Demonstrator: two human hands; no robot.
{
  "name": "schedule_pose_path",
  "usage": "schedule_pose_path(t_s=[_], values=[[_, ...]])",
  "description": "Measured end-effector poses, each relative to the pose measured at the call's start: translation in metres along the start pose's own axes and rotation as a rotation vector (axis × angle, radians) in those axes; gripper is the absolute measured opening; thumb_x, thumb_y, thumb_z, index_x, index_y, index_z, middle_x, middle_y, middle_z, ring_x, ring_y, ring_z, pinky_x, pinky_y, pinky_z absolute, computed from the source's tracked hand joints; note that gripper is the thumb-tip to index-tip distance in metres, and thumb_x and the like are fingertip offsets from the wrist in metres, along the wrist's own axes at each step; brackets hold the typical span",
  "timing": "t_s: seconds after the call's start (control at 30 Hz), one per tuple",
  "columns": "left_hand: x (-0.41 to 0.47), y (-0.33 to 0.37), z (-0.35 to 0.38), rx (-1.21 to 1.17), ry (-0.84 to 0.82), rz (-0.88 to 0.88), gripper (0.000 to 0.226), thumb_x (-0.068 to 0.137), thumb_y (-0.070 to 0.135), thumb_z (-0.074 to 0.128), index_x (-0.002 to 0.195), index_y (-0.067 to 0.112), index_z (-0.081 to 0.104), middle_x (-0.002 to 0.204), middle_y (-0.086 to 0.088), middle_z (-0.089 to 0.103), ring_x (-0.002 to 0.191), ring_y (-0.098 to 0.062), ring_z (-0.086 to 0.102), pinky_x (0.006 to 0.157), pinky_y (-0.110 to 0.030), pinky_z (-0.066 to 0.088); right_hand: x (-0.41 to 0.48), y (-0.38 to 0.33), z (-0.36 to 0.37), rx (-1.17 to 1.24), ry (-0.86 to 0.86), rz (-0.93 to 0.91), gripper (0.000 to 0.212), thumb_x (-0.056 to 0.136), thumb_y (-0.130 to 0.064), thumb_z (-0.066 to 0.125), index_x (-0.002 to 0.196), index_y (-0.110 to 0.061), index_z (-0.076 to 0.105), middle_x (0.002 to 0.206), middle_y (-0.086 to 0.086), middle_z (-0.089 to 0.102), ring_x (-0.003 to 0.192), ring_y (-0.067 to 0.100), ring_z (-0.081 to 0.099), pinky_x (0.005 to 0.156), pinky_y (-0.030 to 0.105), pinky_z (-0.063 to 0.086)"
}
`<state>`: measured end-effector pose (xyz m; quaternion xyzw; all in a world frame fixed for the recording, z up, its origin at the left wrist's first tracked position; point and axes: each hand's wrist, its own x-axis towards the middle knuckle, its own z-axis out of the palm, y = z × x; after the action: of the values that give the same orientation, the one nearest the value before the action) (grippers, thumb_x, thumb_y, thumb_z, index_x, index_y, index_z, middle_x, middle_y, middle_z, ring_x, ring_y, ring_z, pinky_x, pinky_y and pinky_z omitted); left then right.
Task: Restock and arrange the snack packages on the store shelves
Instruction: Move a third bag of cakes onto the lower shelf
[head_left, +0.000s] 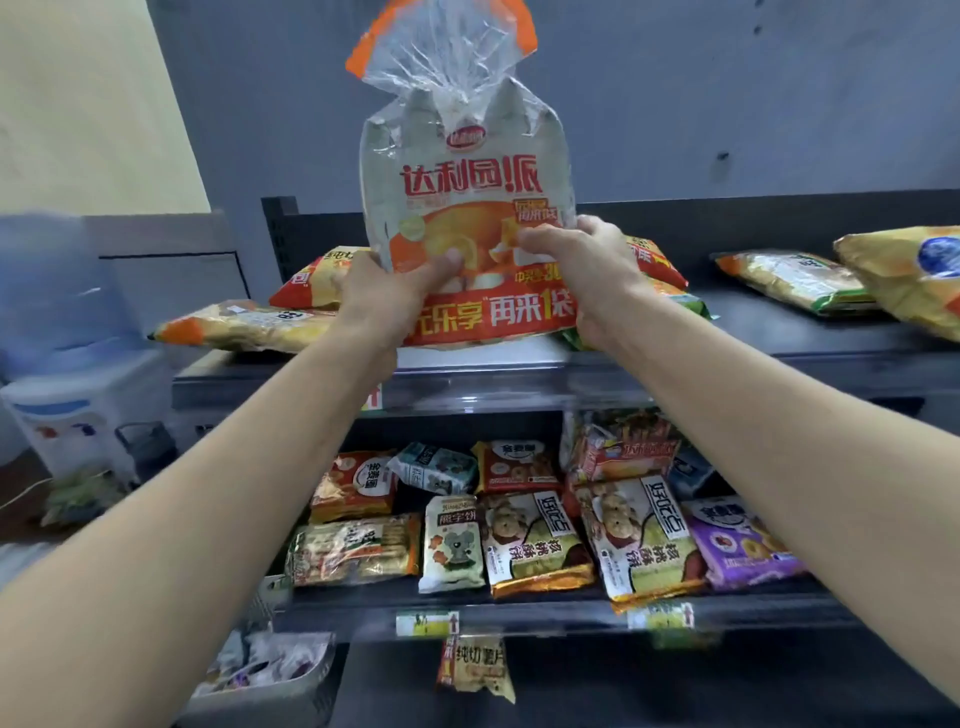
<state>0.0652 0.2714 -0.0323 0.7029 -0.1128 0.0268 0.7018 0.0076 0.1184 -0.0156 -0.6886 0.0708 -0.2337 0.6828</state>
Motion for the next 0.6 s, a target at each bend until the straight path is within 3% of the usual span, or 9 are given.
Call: schedule_pose_path(t_s=[0.1, 0.2, 0.3, 0.33, 0.43, 0.5, 0.6], values=[[-0.020, 0.002, 0.002, 0.011, 0.028, 0.005, 0.075, 0.061, 0.044, 0.084, 0.118, 0.020, 0.040, 0.125, -0.005, 0.054, 0.097, -0.021, 0.066, 0.084, -0.043, 0.056, -0.022, -0.002, -0.017, -0.025, -0.042, -0.015, 0.039, 0.084, -0.022, 0.067, 0.120, -0.014, 0.053, 0.101, 0.004, 0.071, 0.079, 0.018, 0.073, 0.071, 0.036, 0.061], [-0.045, -0.003, 0.013, 0.081, -0.018, -0.050, 0.103, 0.041, 0.056, 0.087, 0.127, 0.023, 0.041, 0.125, -0.003, 0.057, 0.098, -0.020, 0.066, 0.074, -0.040, 0.059, -0.044, 0.000, -0.044, -0.042, -0.035, -0.008, 0.039, 0.085, -0.019, 0.066, 0.121, -0.013, 0.053, 0.100, 0.005, 0.071, 0.076, 0.018, 0.073, 0.068, 0.036, 0.061], [-0.074, -0.012, 0.036, 0.205, -0.090, -0.082, 0.088, 0.058, 0.050, 0.084, 0.129, 0.021, 0.040, 0.120, 0.001, 0.059, 0.092, -0.015, 0.065, 0.044, -0.022, 0.052, -0.066, 0.011, -0.077, -0.079, -0.004, 0.026, 0.042, 0.082, -0.016, 0.066, 0.121, -0.012, 0.050, 0.100, 0.005, 0.070, 0.074, 0.018, 0.073, 0.065, 0.035, 0.060], [-0.083, -0.016, 0.045, 0.245, -0.107, -0.091, 0.088, 0.058, 0.052, 0.083, 0.129, 0.022, 0.041, 0.120, 0.001, 0.059, 0.092, -0.016, 0.065, 0.041, -0.020, 0.050, -0.074, 0.016, -0.089, -0.084, -0.001, 0.046, 0.043, 0.081, -0.016, 0.065, 0.121, -0.012, 0.049, 0.100, 0.006, 0.070, 0.074, 0.018, 0.073, 0.065, 0.035, 0.060], [-0.112, -0.030, 0.067, 0.348, -0.155, -0.110, 0.104, 0.037, 0.064, 0.081, 0.127, 0.026, 0.044, 0.120, 0.000, 0.059, 0.099, -0.021, 0.064, 0.051, -0.031, 0.057, -0.099, 0.033, -0.126, -0.081, -0.011, 0.117, 0.043, 0.081, -0.015, 0.065, 0.120, -0.013, 0.047, 0.101, 0.006, 0.069, 0.072, 0.017, 0.073, 0.060, 0.031, 0.058], [-0.131, -0.042, 0.082, 0.391, -0.178, -0.149, 0.102, 0.042, 0.062, 0.082, 0.127, 0.025, 0.040, 0.120, 0.000, 0.057, 0.100, -0.022, 0.063, 0.067, -0.041, 0.059, -0.116, 0.044, -0.149, -0.089, -0.019, 0.160, 0.041, 0.082, -0.015, 0.065, 0.118, -0.014, 0.045, 0.100, 0.005, 0.068, 0.069, 0.015, 0.073, 0.056, 0.029, 0.057], [-0.158, -0.065, 0.105, 0.436, -0.236, -0.188, 0.104, 0.039, 0.064, 0.080, 0.127, 0.027, 0.037, 0.122, 0.000, 0.053, 0.103, -0.021, 0.061, 0.070, -0.043, 0.059, -0.138, 0.067, -0.184, -0.112, -0.022, 0.222, 0.042, 0.082, -0.017, 0.067, 0.118, -0.016, 0.044, 0.102, 0.004, 0.067, 0.076, 0.017, 0.072, 0.063, 0.034, 0.060]])
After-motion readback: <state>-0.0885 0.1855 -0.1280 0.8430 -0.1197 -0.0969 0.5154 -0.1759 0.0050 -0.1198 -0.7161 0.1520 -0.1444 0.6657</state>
